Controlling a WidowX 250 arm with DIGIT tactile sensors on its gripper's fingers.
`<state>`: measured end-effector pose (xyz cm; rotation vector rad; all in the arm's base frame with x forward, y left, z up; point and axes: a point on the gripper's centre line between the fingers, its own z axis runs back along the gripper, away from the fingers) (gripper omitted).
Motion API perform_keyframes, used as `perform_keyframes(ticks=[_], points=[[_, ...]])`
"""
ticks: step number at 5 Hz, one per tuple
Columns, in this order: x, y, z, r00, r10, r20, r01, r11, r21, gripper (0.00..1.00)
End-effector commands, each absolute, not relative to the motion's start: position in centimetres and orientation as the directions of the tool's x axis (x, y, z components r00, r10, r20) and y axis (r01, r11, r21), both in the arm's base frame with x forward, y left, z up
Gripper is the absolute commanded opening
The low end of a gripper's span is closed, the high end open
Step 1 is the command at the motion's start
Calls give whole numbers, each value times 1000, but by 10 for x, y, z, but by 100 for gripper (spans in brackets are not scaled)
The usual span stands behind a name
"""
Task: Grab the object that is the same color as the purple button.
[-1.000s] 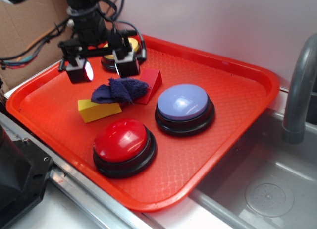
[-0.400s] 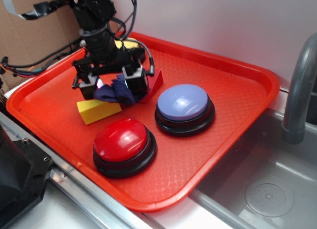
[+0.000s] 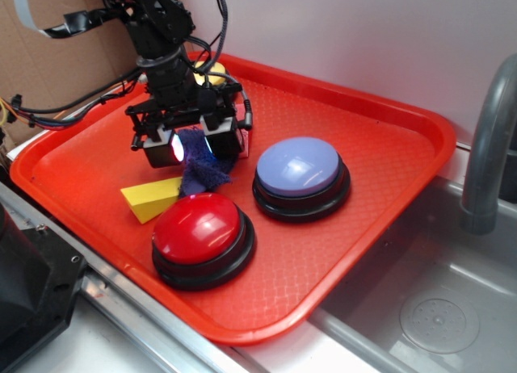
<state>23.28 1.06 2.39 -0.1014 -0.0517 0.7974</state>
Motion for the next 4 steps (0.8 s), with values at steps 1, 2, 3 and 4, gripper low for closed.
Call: perform_keyframes(ticks=[1,2,3,4], points=[[236,23,33,669,742,54,-732,669,-128,0],[235,24,41,663,743,91,-734,669,-116,0],[235,25,59,667,729,155,-724,683,-95,0],[235,31,92,716,671,193,-675,736,-56,0]])
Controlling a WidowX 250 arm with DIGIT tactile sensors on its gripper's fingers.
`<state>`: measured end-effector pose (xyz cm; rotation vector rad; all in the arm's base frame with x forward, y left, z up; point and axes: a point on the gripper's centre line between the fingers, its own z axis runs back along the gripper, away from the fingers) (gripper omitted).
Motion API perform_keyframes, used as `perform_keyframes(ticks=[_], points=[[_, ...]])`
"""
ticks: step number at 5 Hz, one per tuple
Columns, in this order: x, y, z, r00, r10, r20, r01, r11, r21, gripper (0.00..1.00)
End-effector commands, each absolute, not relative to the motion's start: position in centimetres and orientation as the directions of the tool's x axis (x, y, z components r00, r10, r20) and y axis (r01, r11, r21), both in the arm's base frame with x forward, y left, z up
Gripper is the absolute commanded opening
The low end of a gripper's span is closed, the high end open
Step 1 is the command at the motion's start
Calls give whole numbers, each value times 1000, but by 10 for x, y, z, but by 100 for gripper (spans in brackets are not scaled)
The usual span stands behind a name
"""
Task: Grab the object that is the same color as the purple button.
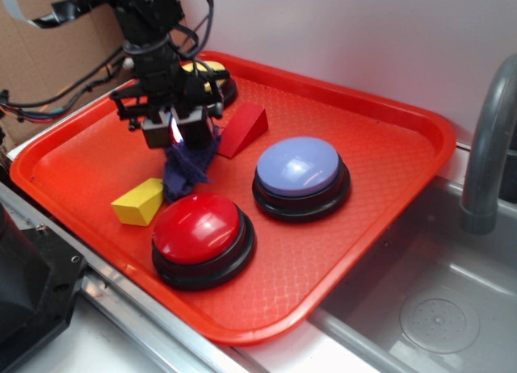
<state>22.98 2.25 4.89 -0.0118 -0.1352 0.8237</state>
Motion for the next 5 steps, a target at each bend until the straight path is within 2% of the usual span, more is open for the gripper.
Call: perform_keyframes(ticks=[1,3,4,5], points=[[233,41,130,789,580,204,-595,804,15,0],[229,54,176,939,324,120,-338,933,124,0],[224,57,189,957,248,148,-267,956,123,0],[221,55,192,969,204,141,-218,971,95,0]])
